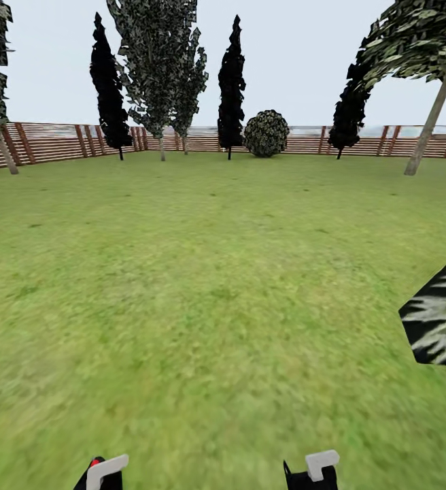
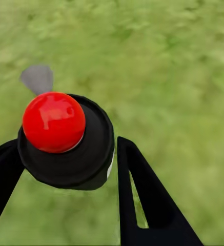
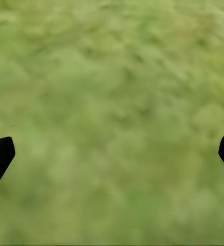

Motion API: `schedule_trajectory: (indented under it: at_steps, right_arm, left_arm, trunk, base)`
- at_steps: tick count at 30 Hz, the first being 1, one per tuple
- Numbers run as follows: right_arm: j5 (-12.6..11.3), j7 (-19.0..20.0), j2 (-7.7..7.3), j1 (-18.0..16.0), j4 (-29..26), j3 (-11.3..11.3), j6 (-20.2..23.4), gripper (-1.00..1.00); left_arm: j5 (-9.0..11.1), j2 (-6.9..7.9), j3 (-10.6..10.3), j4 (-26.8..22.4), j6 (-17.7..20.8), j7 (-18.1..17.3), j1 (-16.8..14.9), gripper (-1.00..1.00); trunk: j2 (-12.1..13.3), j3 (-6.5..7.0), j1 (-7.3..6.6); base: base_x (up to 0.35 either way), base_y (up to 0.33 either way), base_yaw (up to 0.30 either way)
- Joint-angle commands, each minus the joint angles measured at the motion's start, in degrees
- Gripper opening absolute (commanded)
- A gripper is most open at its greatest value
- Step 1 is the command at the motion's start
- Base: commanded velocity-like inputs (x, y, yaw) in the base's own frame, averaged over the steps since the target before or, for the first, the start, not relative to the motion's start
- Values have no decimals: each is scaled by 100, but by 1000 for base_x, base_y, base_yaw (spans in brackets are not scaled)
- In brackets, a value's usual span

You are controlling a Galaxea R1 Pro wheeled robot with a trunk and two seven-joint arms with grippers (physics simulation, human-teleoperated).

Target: In the garden, pick up the pesticide atomizer on the floor and spray pesticide onto both trees until each tree trunk is fully covered.

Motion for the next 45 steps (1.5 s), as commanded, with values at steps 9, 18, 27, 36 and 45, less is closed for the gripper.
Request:
schedule_trajectory:
  at_steps: [9,18,27,36,45]
  right_arm:
    - [51,-19,2,-3,5,-20,-15,100]
    - [51,-18,2,-3,9,-17,-15,100]
    - [51,-19,2,-3,10,-16,-15,100]
    - [51,-19,2,0,5,-20,-15,100]
    - [51,-19,2,-3,11,-18,-15,100]
  left_arm:
    - [-31,-4,20,0,-16,11,-4,-100]
    - [-31,-4,20,0,-16,11,-4,-100]
    - [-31,-4,20,-1,-16,11,-4,-100]
    - [-31,-4,20,-1,-16,11,-4,-100]
    - [-34,-4,20,2,-16,11,-4,-100]
  trunk:
    - [-2,-5,2]
    - [-2,-5,2]
    - [-2,-5,2]
    - [-2,-5,2]
    - [-2,-5,2]
  base:
    - [339,0,0]
    - [339,52,108]
    - [339,80,148]
    - [339,26,4]
    - [339,1,-101]
